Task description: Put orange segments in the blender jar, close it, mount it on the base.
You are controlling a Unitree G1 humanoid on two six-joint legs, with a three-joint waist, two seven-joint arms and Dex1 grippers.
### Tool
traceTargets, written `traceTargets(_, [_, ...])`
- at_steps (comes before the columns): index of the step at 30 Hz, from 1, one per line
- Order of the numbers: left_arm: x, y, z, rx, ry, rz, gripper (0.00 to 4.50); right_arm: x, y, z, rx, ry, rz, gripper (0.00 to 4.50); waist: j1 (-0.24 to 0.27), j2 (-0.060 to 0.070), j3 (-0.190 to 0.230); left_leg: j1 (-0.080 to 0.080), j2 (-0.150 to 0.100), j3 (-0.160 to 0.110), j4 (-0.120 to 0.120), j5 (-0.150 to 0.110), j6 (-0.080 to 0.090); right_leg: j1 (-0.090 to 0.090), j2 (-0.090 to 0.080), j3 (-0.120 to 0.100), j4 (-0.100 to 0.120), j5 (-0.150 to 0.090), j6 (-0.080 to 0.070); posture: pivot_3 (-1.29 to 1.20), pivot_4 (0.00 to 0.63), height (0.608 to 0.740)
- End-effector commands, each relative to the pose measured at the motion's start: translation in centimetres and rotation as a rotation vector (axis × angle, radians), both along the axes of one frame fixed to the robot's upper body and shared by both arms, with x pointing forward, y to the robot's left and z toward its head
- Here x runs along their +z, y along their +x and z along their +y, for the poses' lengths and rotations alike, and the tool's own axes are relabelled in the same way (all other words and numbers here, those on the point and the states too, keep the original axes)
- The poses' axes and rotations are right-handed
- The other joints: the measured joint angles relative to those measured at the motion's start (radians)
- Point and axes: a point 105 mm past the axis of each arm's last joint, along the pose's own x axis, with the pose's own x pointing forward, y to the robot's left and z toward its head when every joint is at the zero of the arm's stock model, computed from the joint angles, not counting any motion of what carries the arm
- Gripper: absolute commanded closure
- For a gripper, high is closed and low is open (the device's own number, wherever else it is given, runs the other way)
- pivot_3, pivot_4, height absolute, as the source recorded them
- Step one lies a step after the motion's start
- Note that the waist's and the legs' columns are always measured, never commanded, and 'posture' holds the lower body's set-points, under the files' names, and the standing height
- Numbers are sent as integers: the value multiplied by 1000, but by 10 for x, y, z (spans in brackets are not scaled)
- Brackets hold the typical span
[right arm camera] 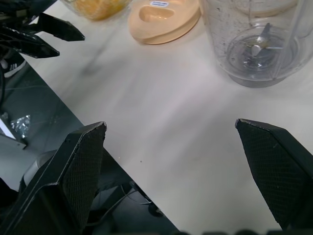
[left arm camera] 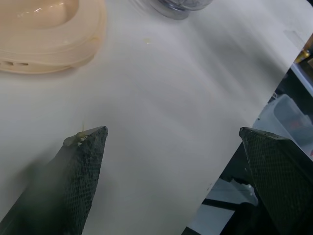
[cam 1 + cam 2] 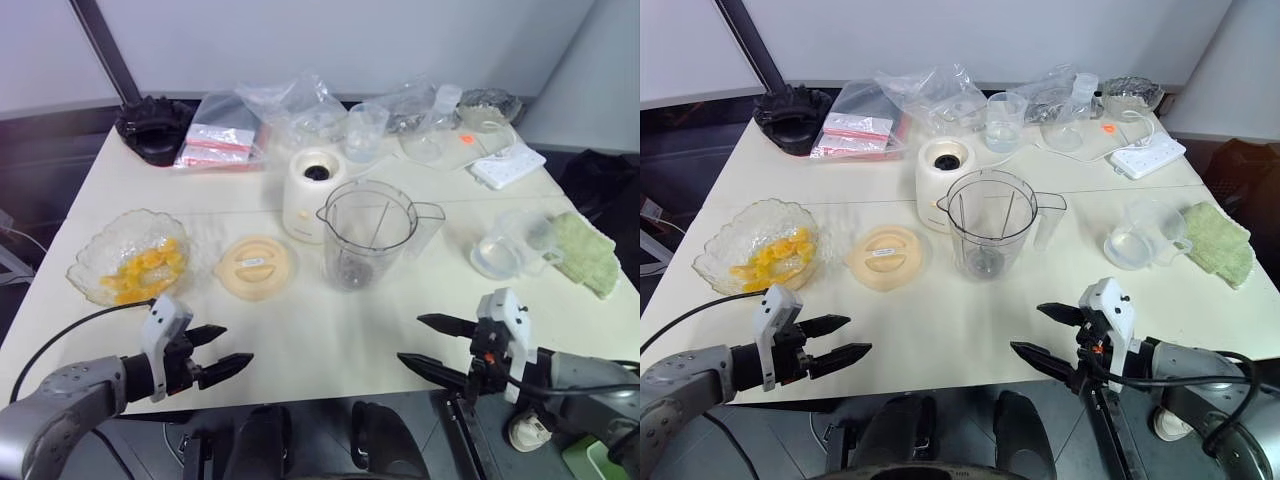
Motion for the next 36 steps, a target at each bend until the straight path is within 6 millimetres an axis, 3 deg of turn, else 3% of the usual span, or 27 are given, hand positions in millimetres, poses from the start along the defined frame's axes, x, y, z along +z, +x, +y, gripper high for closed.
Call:
traceTargets(1, [10, 4, 0, -11, 26, -66, 0, 3, 4, 1, 3, 6, -39, 59, 0, 0, 0, 0, 0, 0, 0, 0, 0, 0, 0, 0, 0, 0, 0, 0, 150, 740])
traceTargets(29, [20, 22, 9, 26, 66, -130, 0, 4, 12, 4, -17, 12, -81, 59, 0, 0, 0, 0, 0, 0, 0, 0, 0, 0, 0, 0, 1, 0, 0, 0, 150, 740])
traceTargets(33, [39, 33, 28, 22, 150, -191, 0, 15, 33, -5, -111, 2, -194, 59, -1, -1, 0, 0, -1, 0, 0, 0, 0, 0, 2, 0, 2, 0, 0, 0, 150, 740])
traceTargets(36, [73, 53, 55, 38, 229, -285, 0, 36, 33, 11, -54, 84, -245, 59, 0, 0, 0, 0, 0, 0, 0, 1, -1, -1, 4, 0, 2, 1, -1, 0, 150, 740])
